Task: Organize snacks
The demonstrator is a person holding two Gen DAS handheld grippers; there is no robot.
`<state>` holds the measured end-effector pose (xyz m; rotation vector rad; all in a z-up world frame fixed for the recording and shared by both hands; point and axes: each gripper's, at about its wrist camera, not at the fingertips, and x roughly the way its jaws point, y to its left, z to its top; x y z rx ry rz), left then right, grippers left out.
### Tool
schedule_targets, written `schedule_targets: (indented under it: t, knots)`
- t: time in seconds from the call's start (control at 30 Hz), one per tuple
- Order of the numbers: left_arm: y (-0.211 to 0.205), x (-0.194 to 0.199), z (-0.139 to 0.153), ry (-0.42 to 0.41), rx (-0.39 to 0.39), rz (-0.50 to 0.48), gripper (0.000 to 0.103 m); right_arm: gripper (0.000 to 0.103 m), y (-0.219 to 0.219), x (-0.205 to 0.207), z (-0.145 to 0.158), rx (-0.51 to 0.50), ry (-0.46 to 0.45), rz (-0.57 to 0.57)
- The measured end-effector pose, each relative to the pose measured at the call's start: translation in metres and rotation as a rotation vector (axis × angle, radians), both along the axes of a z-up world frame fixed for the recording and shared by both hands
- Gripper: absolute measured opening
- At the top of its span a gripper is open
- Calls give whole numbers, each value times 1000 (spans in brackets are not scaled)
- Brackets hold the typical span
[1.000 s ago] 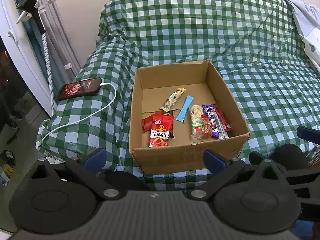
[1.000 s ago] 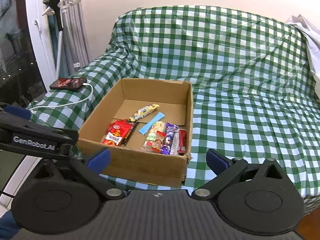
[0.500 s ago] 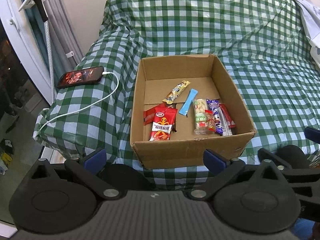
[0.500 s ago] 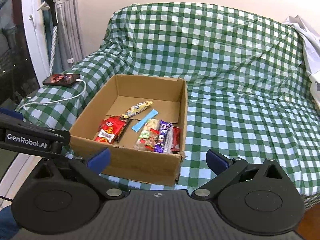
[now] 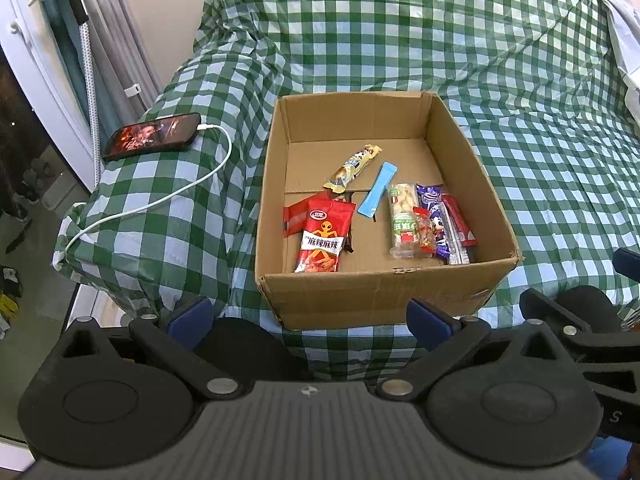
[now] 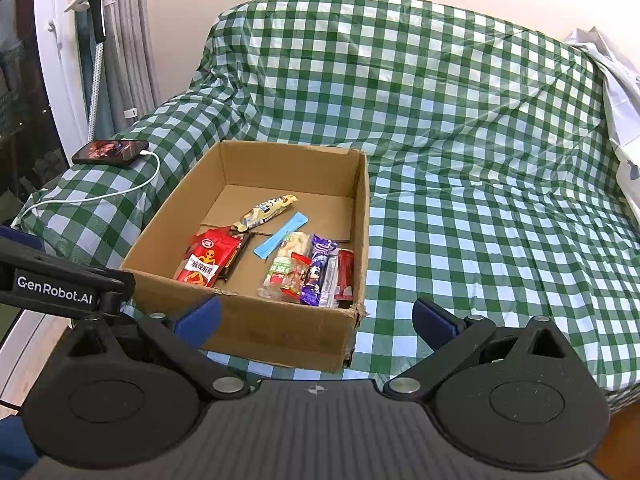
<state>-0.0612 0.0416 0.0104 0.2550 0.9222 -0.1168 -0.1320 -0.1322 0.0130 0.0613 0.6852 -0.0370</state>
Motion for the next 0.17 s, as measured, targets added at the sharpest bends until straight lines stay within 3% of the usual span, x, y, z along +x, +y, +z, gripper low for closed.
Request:
schedule_targets:
  t: [0.17]
  knots:
    - [-1,-1,0,-6,0,8,103,101,2,1,0,3,-2,6]
